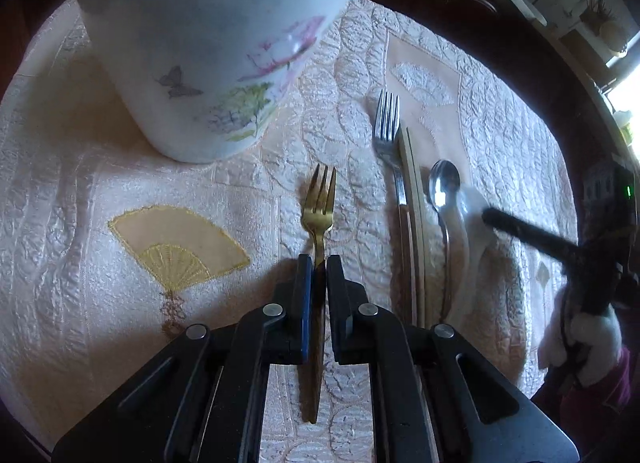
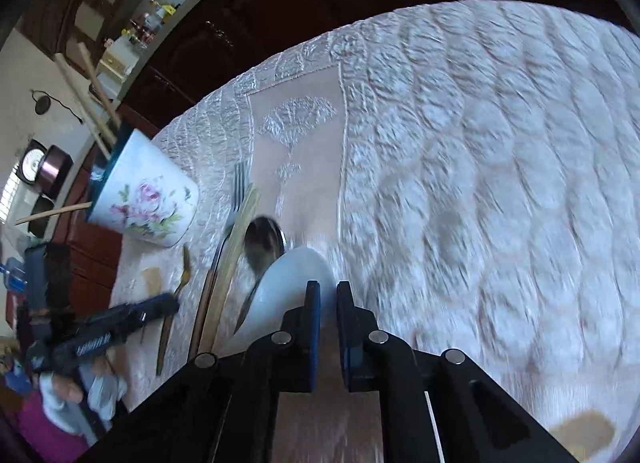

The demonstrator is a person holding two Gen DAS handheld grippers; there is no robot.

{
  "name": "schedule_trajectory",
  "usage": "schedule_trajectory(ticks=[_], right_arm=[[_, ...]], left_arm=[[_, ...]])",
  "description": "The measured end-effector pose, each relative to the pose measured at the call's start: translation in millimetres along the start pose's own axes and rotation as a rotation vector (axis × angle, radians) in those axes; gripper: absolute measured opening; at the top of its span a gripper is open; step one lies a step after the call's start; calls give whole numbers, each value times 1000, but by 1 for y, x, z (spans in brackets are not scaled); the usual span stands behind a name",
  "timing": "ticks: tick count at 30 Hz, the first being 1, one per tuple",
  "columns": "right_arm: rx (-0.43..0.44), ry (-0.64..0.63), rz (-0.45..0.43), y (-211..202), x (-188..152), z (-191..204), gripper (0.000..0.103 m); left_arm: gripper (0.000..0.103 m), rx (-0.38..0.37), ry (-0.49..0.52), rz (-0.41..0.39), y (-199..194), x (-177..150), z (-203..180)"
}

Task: Organize utensils
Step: 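Close the left gripper on the gold fork while the right gripper grasps the white ceramic spoon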

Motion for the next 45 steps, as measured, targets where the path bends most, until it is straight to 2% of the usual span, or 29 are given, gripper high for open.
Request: schedule_trajectory(ticks=[2,4,8,13,18,24,27,29,32,35,41,45], right_arm=[[27,8,10,-9,-13,0,6],[28,22,28,-12,-24,-4,6],[52,51,46,-17,-40,-10,6],[41,32,32,-19,-37,-9,7],[92,30,5,-12,-32,-9,8],[218,40,21,-9,-29,-10,12],[290,62,25,-8,-27,-14,14],[311,64,29,-6,-26,-13,14],[302,48,29,-4,-26,-5,13],[252,6,35,-3,-28,6,8],[203,-73,10,-28,-36,27,6],[194,-73,-27,-47,-33,34,4]], left_arm=[[17,-2,3,-13,-2,4,0],[21,2,10,-26,-2,8,0],[21,22,25,-40,2,16,1],[23,52,46,-44,11,25,-5],[29,44,39,-53,18,32,-7],[29,32,76,-67,21,34,-12],[28,-5,87,-56,21,33,-12],[17,-5,94,-53,20,32,-8],[15,-13,84,-49,20,33,-5],[15,0,103,-50,19,32,-7],[15,-21,102,-69,3,24,-15],[15,-38,110,-86,-14,16,-23]])
Point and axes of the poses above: each gripper's, at about its wrist camera, not at the fingertips, and y roughly the way its jaws point, z to its left, x to its top, the point moved 9 cm from there along y, roughly the way its jaws point, and after that the axes turned 1 degree about -y, right-handed, at the moved point
